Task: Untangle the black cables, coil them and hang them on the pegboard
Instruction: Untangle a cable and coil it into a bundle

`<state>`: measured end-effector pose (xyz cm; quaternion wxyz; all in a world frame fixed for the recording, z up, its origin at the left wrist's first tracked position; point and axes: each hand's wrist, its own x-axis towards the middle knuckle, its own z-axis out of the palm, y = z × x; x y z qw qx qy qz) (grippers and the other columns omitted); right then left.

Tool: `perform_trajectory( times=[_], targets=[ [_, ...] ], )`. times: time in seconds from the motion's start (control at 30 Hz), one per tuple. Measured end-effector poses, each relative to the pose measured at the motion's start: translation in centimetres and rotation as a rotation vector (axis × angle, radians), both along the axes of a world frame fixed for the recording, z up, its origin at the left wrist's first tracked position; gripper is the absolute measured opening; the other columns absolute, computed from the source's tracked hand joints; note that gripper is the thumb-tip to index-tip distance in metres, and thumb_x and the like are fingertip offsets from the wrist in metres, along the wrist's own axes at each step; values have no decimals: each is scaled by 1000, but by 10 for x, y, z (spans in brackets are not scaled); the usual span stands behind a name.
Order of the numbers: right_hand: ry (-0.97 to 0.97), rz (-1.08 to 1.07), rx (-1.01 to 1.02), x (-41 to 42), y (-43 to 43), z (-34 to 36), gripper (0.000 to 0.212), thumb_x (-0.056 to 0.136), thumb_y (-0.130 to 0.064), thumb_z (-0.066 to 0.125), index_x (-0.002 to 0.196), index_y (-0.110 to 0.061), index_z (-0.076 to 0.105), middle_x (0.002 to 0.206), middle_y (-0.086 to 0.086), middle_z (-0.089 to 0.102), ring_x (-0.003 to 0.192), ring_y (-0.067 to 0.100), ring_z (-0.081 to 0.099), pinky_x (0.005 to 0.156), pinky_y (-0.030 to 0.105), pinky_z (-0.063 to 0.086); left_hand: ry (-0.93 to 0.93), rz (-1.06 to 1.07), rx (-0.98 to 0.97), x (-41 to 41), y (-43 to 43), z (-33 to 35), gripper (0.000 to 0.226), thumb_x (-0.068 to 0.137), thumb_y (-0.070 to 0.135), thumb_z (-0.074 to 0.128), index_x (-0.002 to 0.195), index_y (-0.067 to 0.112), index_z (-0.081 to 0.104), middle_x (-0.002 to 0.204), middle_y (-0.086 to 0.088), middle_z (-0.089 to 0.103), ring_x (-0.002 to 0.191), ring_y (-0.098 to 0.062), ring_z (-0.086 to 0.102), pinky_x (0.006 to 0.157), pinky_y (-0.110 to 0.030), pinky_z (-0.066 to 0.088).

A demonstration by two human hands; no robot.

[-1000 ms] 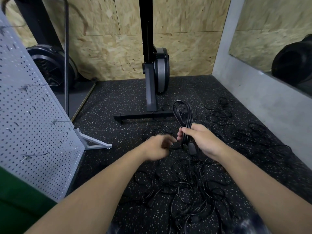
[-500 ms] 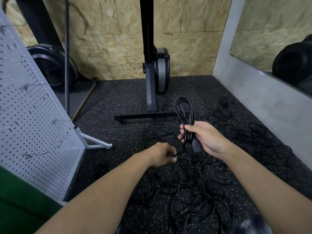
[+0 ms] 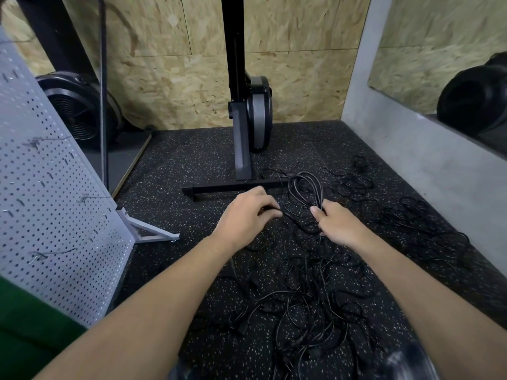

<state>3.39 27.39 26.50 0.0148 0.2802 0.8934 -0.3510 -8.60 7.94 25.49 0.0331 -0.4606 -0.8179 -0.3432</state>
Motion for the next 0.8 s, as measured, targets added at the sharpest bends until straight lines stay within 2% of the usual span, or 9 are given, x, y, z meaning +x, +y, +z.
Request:
perform_trajectory(
  times=[0.07,0.17,0.3,0.4,0.47,0.53,0.6,0.67,0.8],
  targets=[
    [-28,36,-1,1,-7,6,37,112,-42,31,114,-12,53,121,9,62,105,28,65,83,38,42,15,18,82,3,3,5,14,92,32,77,101,21,79,96,11,63,89,-7,61,84,-31,53],
    [-70,95,14,2,-16,10,62,111,-53,23,147,-7,45,146,11,53,118,26,60,97,37,41,31,58,144,3,2,7,20,86,34,83,100,21,78,95,13,68,89,-3,63,86,-29,54],
    [-191,205,-102,3,-20,5,112,79,-98,22,164,-25,24,167,-3,33,144,23,44,118,45,36,60,113,117,2,0,9,26,78,43,87,93,24,77,92,15,70,88,-6,65,89,-40,54],
    [-213,344,-5,3,-19,2,96,97,-72,47,166,-15,11,171,2,22,152,22,33,121,38,32,51,133,120,3,-1,10,27,77,44,87,92,24,78,93,14,70,89,-7,65,87,-39,54],
    [-206,395,24,2,-21,4,82,105,-55,48,164,-10,15,168,5,28,150,23,36,117,34,35,37,140,128,3,-2,10,28,77,44,88,93,24,77,94,13,70,91,-7,64,86,-36,54],
    [-218,420,53,0,-21,2,65,106,-52,46,158,-16,33,155,4,48,136,22,50,110,36,42,55,131,127,4,-2,10,31,77,44,87,94,21,76,94,11,70,92,-10,62,84,-35,53],
    [-219,436,60,0,-22,-2,46,104,-51,45,139,-21,52,120,-1,66,104,17,62,90,35,49,86,114,118,5,-1,11,34,77,45,87,95,19,75,94,10,70,92,-12,61,83,-36,52],
    [-205,437,52,-1,-23,-7,35,105,-45,43,116,-16,59,88,-5,59,77,14,54,70,34,42,97,101,99,6,1,10,34,77,45,87,95,19,74,94,9,70,93,-13,60,83,-36,51],
    [-187,403,-66,-1,-22,-10,32,105,-43,46,110,-15,59,79,-4,50,69,16,49,67,33,43,34,53,117,0,1,11,27,81,33,87,99,17,76,99,8,70,97,-11,62,89,-31,51]
  ],
)
